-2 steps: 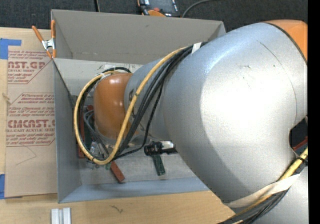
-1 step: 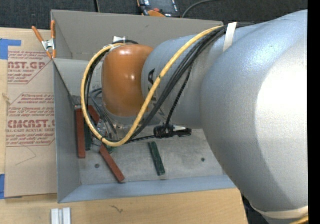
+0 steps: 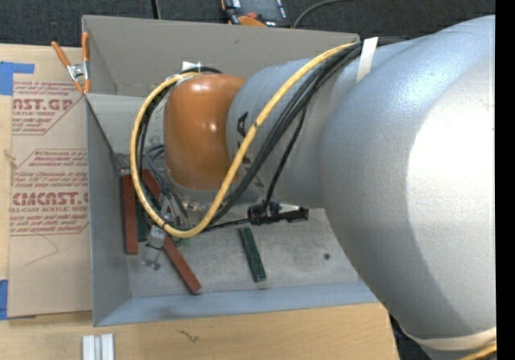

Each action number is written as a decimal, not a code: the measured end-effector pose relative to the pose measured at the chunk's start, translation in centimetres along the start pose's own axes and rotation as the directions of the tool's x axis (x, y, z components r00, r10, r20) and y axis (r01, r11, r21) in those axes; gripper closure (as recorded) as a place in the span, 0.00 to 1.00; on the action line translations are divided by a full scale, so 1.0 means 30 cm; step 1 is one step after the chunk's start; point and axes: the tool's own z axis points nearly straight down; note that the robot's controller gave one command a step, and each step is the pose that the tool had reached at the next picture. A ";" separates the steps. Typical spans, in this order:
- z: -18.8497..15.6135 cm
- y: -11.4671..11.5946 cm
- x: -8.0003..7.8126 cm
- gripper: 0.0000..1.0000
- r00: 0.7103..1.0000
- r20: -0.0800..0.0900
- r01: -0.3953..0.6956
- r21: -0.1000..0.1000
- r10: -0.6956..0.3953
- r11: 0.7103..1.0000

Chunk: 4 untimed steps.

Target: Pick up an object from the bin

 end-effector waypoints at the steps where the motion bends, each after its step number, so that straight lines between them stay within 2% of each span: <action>1: 0.322 -0.078 -0.018 0.00 0.846 0.001 0.533 -0.001 -0.533 0.846; 2: 0.318 -0.242 -0.109 0.00 0.426 0.003 0.905 0.000 -0.905 0.426; 3: 0.319 -0.445 -0.263 0.00 0.443 0.002 0.897 0.002 -0.897 0.443; 4: 0.320 -0.392 -0.182 0.00 0.435 0.000 0.900 -0.003 -0.901 0.435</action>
Offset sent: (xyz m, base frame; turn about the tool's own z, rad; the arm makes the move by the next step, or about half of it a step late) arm -0.0027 -0.0242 -0.0957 -0.5621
